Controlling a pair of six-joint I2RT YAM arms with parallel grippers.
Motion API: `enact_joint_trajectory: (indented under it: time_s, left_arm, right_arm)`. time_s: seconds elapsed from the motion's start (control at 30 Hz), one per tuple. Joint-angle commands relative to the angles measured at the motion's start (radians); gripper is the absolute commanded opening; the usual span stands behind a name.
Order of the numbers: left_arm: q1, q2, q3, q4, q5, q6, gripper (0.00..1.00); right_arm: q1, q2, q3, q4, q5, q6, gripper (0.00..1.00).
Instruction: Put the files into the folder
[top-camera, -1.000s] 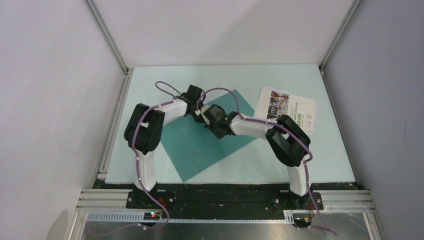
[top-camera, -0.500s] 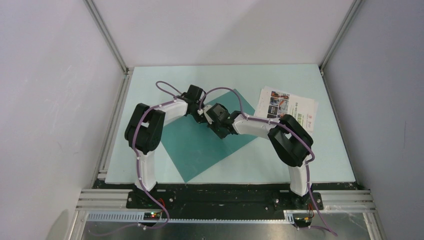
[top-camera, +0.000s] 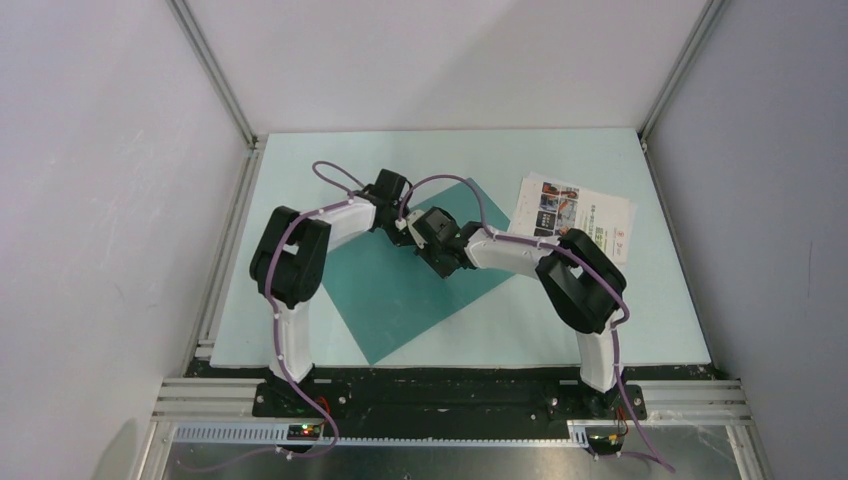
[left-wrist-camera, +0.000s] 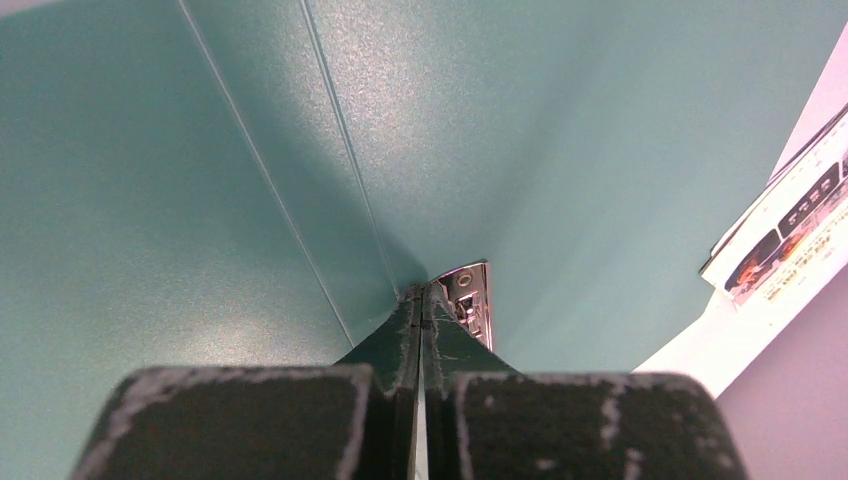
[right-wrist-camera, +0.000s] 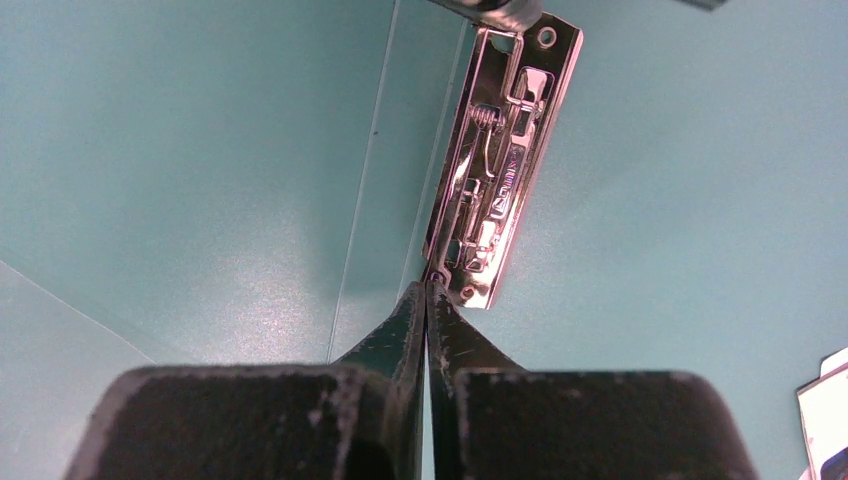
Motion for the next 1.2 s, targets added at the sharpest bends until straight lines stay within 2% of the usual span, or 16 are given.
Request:
enact_joint_trajectory:
  time_s: [0.0, 0.13, 0.3, 0.4, 0.5, 0.57, 0.63, 0.67, 0.73, 0.87, 0.97, 1.03, 1.07, 1.1, 1.13, 1.17]
  left_arm:
    - [-0.042, 0.063, -0.003, -0.099, -0.048, 0.072, 0.0]
    - [-0.066, 0.066, 0.038, -0.122, -0.073, 0.144, 0.0]
    - [-0.08, 0.071, 0.051, -0.137, -0.094, 0.173, 0.0]
    - [-0.083, 0.086, 0.052, -0.143, -0.08, 0.192, 0.0]
    - [-0.081, 0.103, 0.049, -0.152, -0.098, 0.226, 0.0]
    - [-0.082, 0.099, 0.039, -0.151, -0.115, 0.252, 0.0]
    - [-0.083, 0.092, 0.029, -0.151, -0.128, 0.271, 0.0]
    - [-0.083, 0.089, 0.026, -0.15, -0.129, 0.279, 0.0]
    - [-0.083, 0.085, 0.02, -0.149, -0.135, 0.288, 0.0]
    - [-0.077, 0.063, 0.023, -0.144, -0.09, 0.308, 0.01]
    - [-0.047, 0.031, 0.085, -0.142, -0.018, 0.392, 0.05]
    - [-0.009, 0.015, 0.129, -0.142, 0.056, 0.419, 0.15]
    - [0.003, -0.005, 0.14, -0.143, 0.084, 0.428, 0.25]
    - [0.025, -0.028, 0.159, -0.145, 0.092, 0.459, 0.3]
    - [0.032, -0.041, 0.167, -0.151, 0.099, 0.478, 0.39]
    - [0.047, -0.071, 0.182, -0.157, 0.102, 0.519, 0.42]
  right_arm:
    - [-0.007, 0.123, -0.046, -0.189, 0.058, -0.007, 0.0]
    - [-0.031, 0.184, -0.042, -0.221, 0.198, -0.043, 0.0]
    - [-0.07, 0.2, -0.014, -0.24, 0.167, -0.061, 0.0]
    - [-0.093, 0.21, 0.062, -0.264, 0.216, -0.078, 0.0]
    - [-0.125, 0.083, 0.103, -0.152, 0.28, -0.157, 0.0]
    - [-0.176, -0.021, 0.191, -0.068, 0.295, -0.204, 0.0]
    - [-0.21, -0.098, 0.326, -0.033, 0.242, -0.207, 0.01]
    - [-0.217, -0.142, 0.405, -0.03, 0.178, -0.195, 0.04]
    - [-0.226, -0.205, 0.439, -0.004, 0.098, -0.176, 0.06]
    - [-0.235, -0.319, 0.291, 0.031, -0.062, -0.139, 0.13]
    - [-0.285, -0.37, 0.134, 0.017, -0.257, -0.148, 0.25]
    - [-0.337, -0.371, 0.091, -0.031, -0.426, -0.202, 0.32]
    - [-0.372, -0.367, 0.085, -0.051, -0.484, -0.23, 0.34]
    - [-0.387, -0.354, 0.081, -0.087, -0.576, -0.294, 0.38]
    - [-0.416, -0.347, 0.082, -0.11, -0.621, -0.39, 0.41]
    - [-0.428, -0.333, 0.086, -0.165, -0.709, -0.45, 0.46]
